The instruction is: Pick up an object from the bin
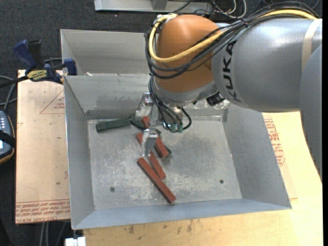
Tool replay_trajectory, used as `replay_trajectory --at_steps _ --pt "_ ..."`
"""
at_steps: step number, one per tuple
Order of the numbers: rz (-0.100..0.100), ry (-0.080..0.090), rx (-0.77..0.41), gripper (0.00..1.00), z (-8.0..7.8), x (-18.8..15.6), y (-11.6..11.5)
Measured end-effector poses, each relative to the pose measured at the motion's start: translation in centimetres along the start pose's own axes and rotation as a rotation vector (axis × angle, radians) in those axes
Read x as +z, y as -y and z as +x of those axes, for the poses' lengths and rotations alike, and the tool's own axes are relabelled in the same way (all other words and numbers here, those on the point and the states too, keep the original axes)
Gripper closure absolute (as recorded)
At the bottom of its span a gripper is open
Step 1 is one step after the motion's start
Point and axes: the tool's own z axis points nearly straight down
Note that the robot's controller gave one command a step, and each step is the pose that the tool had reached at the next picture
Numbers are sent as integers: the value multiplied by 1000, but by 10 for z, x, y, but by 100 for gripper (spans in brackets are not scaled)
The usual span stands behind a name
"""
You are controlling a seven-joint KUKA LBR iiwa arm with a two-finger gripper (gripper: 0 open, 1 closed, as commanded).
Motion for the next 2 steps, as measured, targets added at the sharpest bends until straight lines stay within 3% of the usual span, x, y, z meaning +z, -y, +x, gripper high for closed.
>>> replay_trajectory --at_steps 1,2 --pt "-1 8 3 0 -2 -5 1" --pt "-2 13 -25 0 20 45 16"
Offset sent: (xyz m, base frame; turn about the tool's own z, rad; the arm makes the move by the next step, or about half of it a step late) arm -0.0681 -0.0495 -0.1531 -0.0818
